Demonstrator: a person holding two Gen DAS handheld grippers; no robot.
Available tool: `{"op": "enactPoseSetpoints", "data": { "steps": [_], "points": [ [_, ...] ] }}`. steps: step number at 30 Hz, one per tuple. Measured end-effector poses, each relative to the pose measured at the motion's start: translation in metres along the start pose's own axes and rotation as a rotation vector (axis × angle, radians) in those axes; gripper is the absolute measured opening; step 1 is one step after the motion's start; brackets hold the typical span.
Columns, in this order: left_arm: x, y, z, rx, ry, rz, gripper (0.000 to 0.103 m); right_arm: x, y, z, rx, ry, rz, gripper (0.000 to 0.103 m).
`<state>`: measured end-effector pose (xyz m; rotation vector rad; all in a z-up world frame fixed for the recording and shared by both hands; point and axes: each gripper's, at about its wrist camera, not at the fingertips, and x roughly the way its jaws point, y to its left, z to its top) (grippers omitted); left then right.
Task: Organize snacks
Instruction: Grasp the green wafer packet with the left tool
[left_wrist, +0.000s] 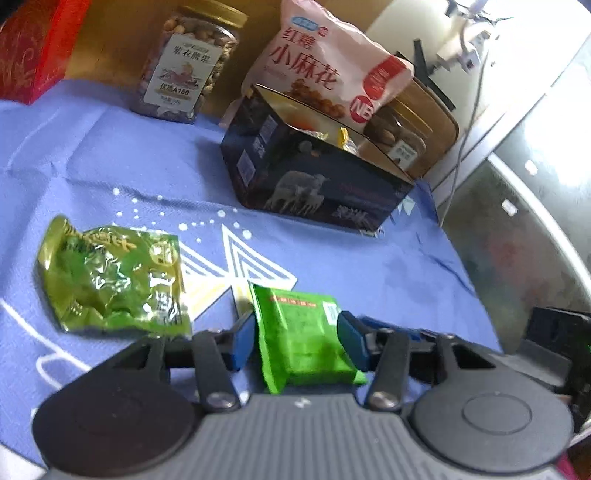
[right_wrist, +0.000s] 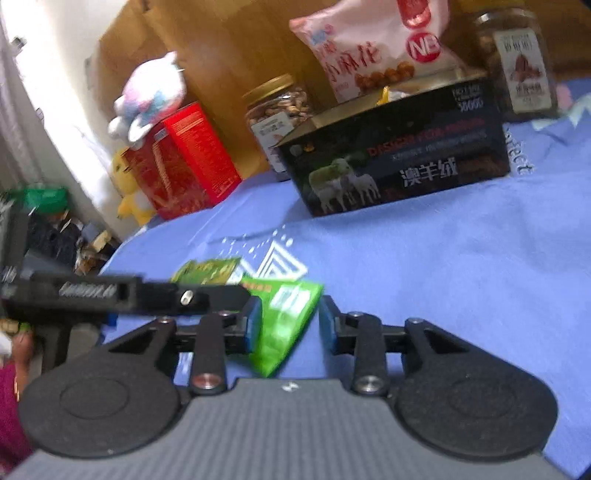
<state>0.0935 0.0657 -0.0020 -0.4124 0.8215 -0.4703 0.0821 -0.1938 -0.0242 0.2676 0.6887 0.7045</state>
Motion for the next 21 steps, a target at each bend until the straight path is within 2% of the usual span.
{"op": "enactPoseSetpoints", "data": {
  "steps": [2, 7, 12, 14, 16, 17, 18, 21],
  "points": [
    [-0.002, -0.008, -0.004, 0.04, 0.0, 0.03, 0.047, -0.007, 0.007, -0.008, -0.049, 0.017, 0.01, 0.064],
    [-0.001, -0.023, -0.011, 0.119, -0.012, 0.1, 0.048, -0.003, 0.037, -0.02, -0.265, 0.031, -0.111, 0.064],
    [0.0, -0.025, -0.011, 0.115, -0.01, 0.115, 0.05, 0.016, 0.06, -0.029, -0.455, 0.043, -0.185, 0.064],
    [0.001, -0.026, -0.011, 0.116, -0.01, 0.12, 0.048, 0.02, 0.061, -0.029, -0.459, 0.041, -0.172, 0.063],
    [0.0, -0.026, -0.011, 0.114, -0.011, 0.124, 0.047, 0.02, 0.059, -0.031, -0.451, 0.029, -0.172, 0.057],
    [0.0, -0.025, -0.011, 0.106, -0.01, 0.124, 0.047, 0.019, 0.058, -0.032, -0.449, 0.021, -0.177, 0.048],
    [0.0, -0.025, -0.01, 0.098, -0.007, 0.121, 0.047, 0.016, 0.057, -0.033, -0.444, 0.011, -0.187, 0.045],
    [0.0, -0.027, -0.008, 0.084, 0.008, 0.112, 0.046, 0.011, 0.056, -0.034, -0.423, -0.003, -0.182, 0.044]
  ]
}}
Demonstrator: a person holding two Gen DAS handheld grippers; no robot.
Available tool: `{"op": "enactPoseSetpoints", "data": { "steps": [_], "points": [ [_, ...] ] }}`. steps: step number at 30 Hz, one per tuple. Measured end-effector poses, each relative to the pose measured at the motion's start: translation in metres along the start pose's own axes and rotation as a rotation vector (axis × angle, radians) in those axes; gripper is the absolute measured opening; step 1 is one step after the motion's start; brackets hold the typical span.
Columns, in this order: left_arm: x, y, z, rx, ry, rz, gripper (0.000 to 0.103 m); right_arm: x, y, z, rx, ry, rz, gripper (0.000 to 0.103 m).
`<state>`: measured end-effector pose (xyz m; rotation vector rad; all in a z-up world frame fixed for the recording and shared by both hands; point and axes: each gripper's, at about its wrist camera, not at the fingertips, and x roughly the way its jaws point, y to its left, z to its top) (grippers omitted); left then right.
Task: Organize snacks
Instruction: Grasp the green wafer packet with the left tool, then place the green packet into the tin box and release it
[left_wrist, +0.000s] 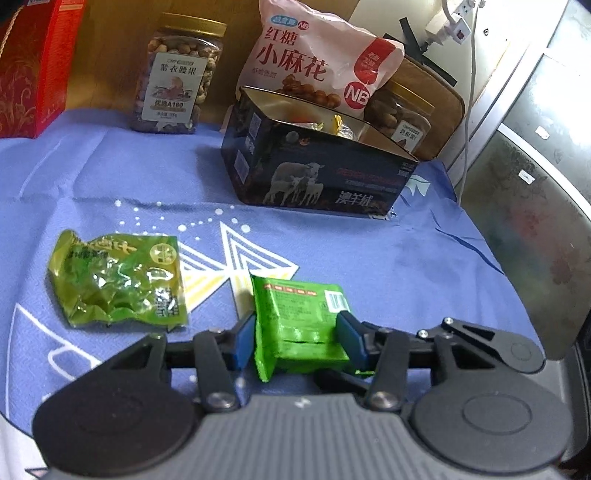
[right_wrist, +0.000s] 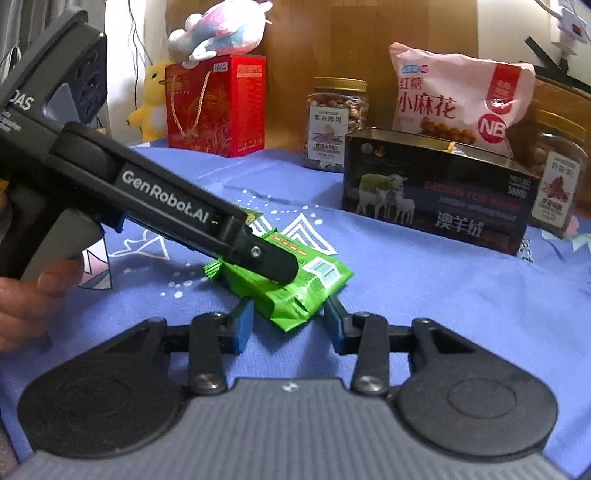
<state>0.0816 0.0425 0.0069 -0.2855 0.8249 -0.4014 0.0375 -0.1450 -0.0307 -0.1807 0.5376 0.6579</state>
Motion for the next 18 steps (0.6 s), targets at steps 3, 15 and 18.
{"op": "enactPoseSetpoints", "data": {
  "steps": [3, 15, 18],
  "points": [
    [-0.002, -0.007, 0.004, 0.016, -0.011, 0.006, 0.047, -0.005, 0.002, 0.0, -0.005, -0.024, -0.019, 0.044],
    [0.007, -0.039, 0.079, 0.152, -0.091, -0.003, 0.048, -0.001, -0.03, 0.045, -0.044, -0.152, -0.111, 0.044],
    [0.013, -0.046, 0.112, 0.179, -0.148, -0.007, 0.048, 0.006, -0.05, 0.067, -0.046, -0.202, -0.148, 0.044]
  ]
}}
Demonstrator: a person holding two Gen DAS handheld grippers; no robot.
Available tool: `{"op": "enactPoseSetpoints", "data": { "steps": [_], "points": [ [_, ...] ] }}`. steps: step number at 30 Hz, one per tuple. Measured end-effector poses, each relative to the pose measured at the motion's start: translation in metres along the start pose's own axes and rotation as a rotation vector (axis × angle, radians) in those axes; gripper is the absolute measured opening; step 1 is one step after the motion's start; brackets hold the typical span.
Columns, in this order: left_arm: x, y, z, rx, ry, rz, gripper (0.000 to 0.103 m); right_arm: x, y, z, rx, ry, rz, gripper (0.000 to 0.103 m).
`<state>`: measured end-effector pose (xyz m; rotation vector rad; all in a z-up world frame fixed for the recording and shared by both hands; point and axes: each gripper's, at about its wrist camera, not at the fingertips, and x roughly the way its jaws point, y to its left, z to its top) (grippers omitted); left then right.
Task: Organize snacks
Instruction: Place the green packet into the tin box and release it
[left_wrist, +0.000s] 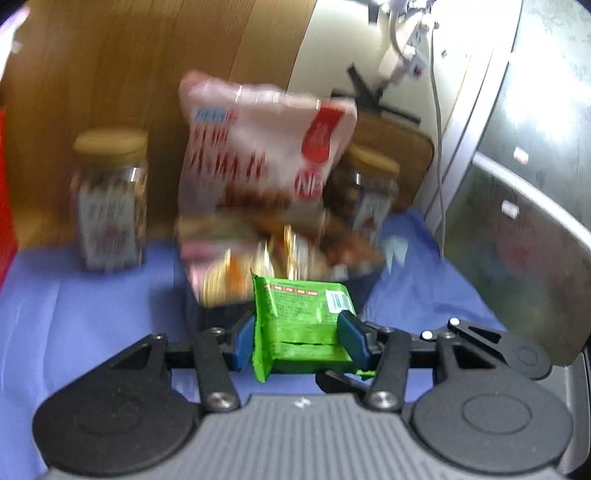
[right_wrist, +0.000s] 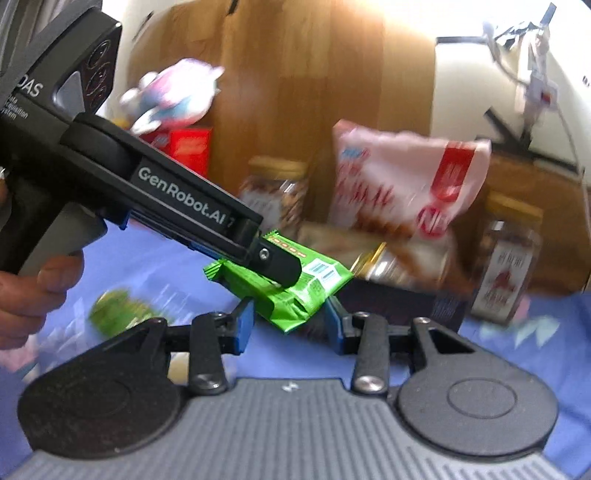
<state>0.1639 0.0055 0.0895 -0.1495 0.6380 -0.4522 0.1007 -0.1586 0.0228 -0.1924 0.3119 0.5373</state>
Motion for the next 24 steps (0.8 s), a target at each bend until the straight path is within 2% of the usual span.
{"op": "enactPoseSetpoints", "data": {
  "steps": [3, 7, 11, 13, 16, 18, 19, 24],
  "points": [
    [0.017, 0.005, 0.025, 0.004, -0.042, 0.002, 0.048, 0.02, -0.018, 0.018, 0.007, -0.028, -0.031, 0.044],
    [0.042, 0.02, 0.04, -0.027, -0.039, 0.02, 0.048, 0.048, -0.035, 0.027, 0.019, -0.012, -0.042, 0.044],
    [0.062, 0.033, 0.04, -0.05, -0.017, 0.056, 0.048, 0.073, -0.044, 0.02, 0.034, 0.028, -0.032, 0.045],
    [0.072, 0.039, 0.036, -0.06, 0.014, 0.068, 0.047, 0.079, -0.041, 0.017, 0.029, 0.019, -0.041, 0.046],
    [0.079, 0.041, 0.03, -0.038, 0.018, 0.106, 0.05, 0.083, -0.037, 0.016, 0.019, 0.004, -0.057, 0.056],
    [0.072, 0.041, 0.03, -0.036, 0.012, 0.111, 0.05, 0.079, -0.036, 0.017, 0.03, -0.003, -0.056, 0.056],
    [0.063, 0.042, 0.03, -0.043, -0.004, 0.091, 0.05, 0.074, -0.035, 0.017, 0.034, -0.014, -0.052, 0.056],
    [-0.015, 0.07, 0.015, -0.093, -0.123, 0.048, 0.051, 0.039, -0.025, 0.016, 0.086, -0.079, 0.003, 0.056]
  ]
}}
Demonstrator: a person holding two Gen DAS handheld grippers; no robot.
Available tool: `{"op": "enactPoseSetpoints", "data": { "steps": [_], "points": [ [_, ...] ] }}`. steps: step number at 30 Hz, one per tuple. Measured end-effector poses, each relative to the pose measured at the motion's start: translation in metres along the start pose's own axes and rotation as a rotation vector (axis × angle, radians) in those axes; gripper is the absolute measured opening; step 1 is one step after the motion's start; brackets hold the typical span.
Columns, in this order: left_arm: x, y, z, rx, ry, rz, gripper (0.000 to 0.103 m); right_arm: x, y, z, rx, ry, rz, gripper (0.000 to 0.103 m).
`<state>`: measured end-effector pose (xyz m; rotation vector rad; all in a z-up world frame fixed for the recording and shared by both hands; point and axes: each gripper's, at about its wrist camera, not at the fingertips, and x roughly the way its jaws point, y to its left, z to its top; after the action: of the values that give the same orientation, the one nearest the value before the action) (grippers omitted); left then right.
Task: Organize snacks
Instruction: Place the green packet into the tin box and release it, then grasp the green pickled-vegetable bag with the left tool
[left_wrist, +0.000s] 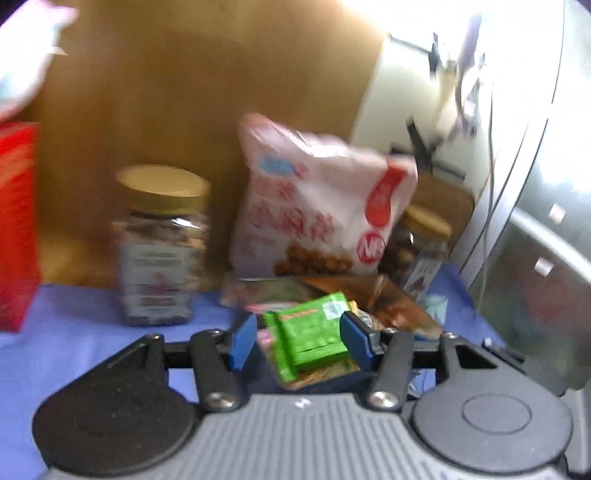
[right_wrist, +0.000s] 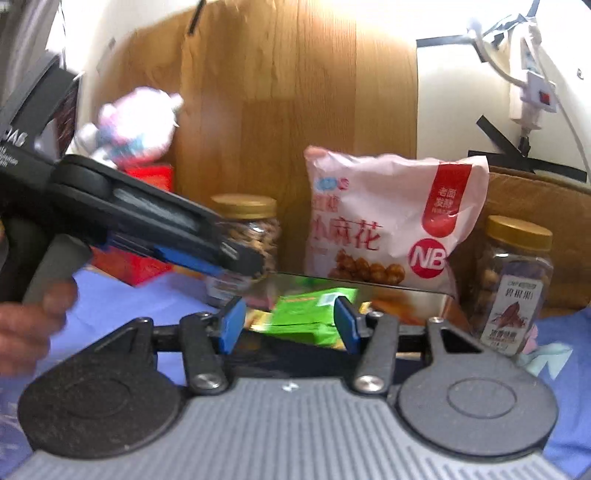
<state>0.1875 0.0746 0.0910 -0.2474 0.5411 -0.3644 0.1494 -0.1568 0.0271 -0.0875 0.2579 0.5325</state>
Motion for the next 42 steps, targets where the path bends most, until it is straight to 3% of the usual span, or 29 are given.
{"op": "enactPoseSetpoints", "data": {
  "steps": [2, 5, 8, 11, 14, 20, 24, 26, 28, 31, 33, 37, 40, 42],
  "points": [
    [-0.03, 0.027, -0.012, -0.057, -0.012, 0.036, 0.051, -0.009, 0.007, -0.007, 0.066, 0.034, 0.113, 0.056],
    [-0.061, 0.07, -0.043, -0.175, 0.037, 0.112, 0.051, 0.003, 0.03, -0.026, 0.104, 0.183, 0.273, 0.056],
    [-0.077, 0.104, -0.077, -0.271, 0.105, 0.176, 0.051, 0.024, 0.059, -0.042, 0.084, 0.317, 0.34, 0.056],
    [-0.086, 0.122, -0.099, -0.357, 0.142, 0.127, 0.054, 0.037, 0.076, -0.047, 0.1, 0.375, 0.378, 0.056],
    [-0.079, 0.113, -0.104, -0.329, 0.153, 0.077, 0.058, 0.043, 0.089, -0.043, 0.079, 0.369, 0.369, 0.057],
    [-0.056, 0.083, -0.105, -0.275, 0.158, 0.029, 0.053, 0.041, 0.115, -0.039, -0.064, 0.347, 0.304, 0.061],
    [-0.067, 0.08, -0.105, -0.31, 0.12, -0.031, 0.044, 0.037, 0.101, -0.041, 0.003, 0.347, 0.299, 0.062],
    [-0.069, 0.075, -0.105, -0.293, 0.115, -0.023, 0.039, 0.036, 0.097, -0.042, 0.031, 0.346, 0.303, 0.062],
    [-0.071, 0.061, -0.106, -0.215, 0.098, 0.049, 0.025, 0.035, 0.097, -0.042, 0.046, 0.344, 0.304, 0.063],
    [-0.07, 0.039, -0.109, -0.073, 0.076, 0.108, 0.024, 0.035, 0.094, -0.042, 0.069, 0.345, 0.318, 0.066],
    [-0.07, 0.032, -0.11, -0.036, 0.072, 0.111, 0.024, 0.036, 0.091, -0.042, 0.093, 0.348, 0.349, 0.077],
    [-0.066, 0.042, -0.111, -0.113, 0.098, 0.068, 0.023, 0.035, 0.089, -0.042, 0.121, 0.347, 0.378, 0.082],
    [-0.078, 0.047, -0.111, -0.185, 0.064, -0.043, 0.015, 0.034, 0.09, -0.042, 0.122, 0.346, 0.382, 0.082],
    [-0.082, 0.042, -0.112, -0.182, 0.051, -0.047, 0.015, 0.034, 0.09, -0.043, 0.127, 0.346, 0.386, 0.082]
  ]
}}
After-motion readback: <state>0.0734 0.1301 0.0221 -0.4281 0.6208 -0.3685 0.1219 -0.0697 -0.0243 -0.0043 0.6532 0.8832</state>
